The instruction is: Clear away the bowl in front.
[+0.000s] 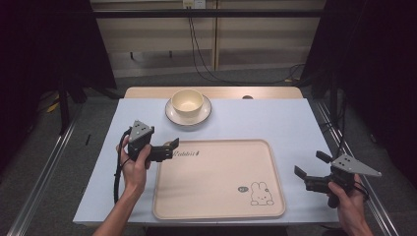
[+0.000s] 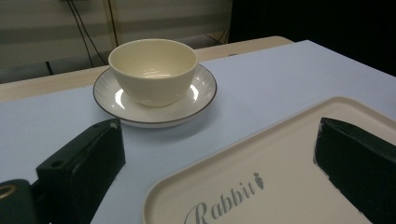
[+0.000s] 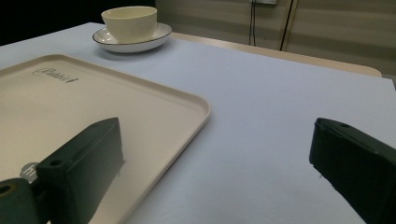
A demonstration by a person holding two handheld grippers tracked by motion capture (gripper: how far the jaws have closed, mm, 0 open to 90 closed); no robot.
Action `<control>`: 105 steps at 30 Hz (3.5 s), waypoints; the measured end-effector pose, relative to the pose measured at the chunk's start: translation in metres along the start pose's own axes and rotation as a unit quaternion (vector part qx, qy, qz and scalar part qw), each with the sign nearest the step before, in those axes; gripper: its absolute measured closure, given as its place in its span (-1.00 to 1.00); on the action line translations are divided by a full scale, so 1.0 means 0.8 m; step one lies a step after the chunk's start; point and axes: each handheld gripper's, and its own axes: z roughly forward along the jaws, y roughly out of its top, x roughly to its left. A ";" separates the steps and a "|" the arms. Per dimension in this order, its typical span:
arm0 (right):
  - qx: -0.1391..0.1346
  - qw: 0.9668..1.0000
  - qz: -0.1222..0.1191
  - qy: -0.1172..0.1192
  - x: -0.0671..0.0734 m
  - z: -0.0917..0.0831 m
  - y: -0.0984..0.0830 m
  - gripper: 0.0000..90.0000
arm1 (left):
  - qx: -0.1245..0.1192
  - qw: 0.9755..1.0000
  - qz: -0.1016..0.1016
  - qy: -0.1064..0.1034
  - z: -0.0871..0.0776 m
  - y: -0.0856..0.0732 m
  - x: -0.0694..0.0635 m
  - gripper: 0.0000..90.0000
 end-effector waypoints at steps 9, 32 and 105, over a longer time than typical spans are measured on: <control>-0.003 1.000 0.003 0.003 -0.001 -0.001 0.000 -0.94 | 0.010 1.000 0.006 0.003 0.025 0.019 0.015 -0.93; -0.006 1.000 0.010 0.004 -0.003 -0.002 0.000 -0.94 | 0.038 0.999 0.003 0.035 0.089 0.059 0.052 -0.89; -0.005 1.000 0.011 0.013 -0.006 0.000 -0.002 -0.95 | 0.245 0.957 -0.137 0.076 0.255 0.055 0.116 0.50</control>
